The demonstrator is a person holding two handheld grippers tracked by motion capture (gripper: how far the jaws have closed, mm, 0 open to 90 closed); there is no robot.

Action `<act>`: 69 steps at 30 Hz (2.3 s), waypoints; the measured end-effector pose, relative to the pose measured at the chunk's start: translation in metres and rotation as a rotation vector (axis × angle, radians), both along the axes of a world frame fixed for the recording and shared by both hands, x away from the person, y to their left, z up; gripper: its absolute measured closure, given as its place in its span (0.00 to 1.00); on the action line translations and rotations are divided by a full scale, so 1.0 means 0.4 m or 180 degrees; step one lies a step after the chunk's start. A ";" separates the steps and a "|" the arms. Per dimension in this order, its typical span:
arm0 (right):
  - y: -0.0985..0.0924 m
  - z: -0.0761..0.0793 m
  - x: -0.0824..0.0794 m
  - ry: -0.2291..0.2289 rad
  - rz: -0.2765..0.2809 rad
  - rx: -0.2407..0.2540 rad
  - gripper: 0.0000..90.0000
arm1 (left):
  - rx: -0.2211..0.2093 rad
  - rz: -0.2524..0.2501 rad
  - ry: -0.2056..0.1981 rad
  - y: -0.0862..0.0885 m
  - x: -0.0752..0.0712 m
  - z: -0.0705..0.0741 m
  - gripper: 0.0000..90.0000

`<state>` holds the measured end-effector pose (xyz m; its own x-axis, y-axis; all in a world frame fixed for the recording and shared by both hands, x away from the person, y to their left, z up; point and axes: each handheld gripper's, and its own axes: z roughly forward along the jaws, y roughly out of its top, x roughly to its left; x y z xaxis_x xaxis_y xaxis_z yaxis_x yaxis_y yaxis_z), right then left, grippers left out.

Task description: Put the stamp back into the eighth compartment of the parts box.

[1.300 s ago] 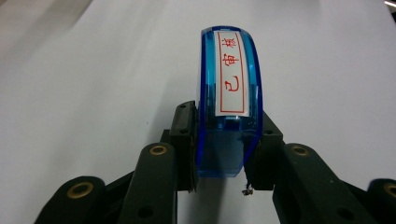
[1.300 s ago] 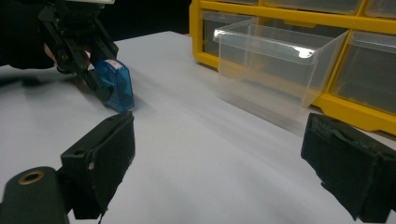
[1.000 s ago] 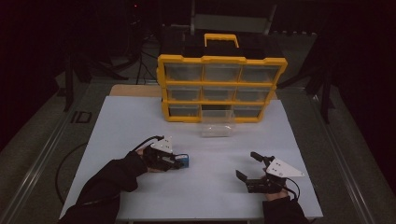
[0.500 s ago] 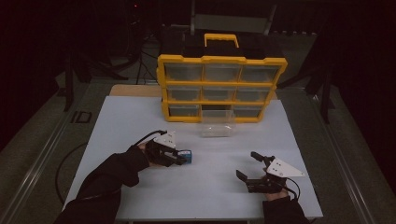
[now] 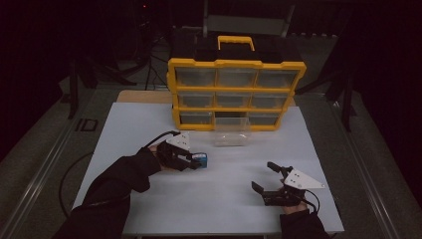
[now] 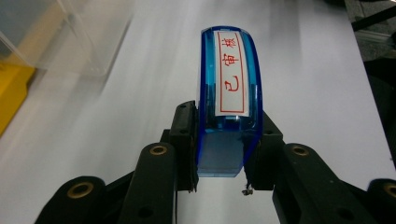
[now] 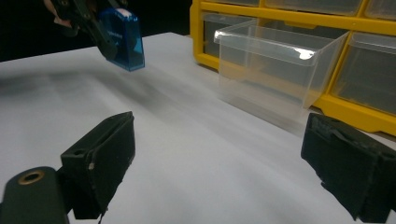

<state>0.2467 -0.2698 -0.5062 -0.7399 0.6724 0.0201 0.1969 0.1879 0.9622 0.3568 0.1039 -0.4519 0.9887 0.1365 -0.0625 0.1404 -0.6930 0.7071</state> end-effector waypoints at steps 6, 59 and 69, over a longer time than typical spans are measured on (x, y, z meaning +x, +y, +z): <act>0.001 0.000 0.000 0.0006 0.0000 0.0003 0.11 | -0.0003 -0.0022 -0.0013 -0.011 0.013 0.029 0.78; 0.001 0.001 -0.001 -0.0002 0.0004 0.0006 0.11 | -0.0244 0.0036 -0.0094 -0.085 0.123 0.182 0.78; 0.002 0.000 -0.001 0.0008 0.0015 0.0012 0.11 | -0.0309 0.0119 -0.0105 -0.112 0.162 0.206 0.78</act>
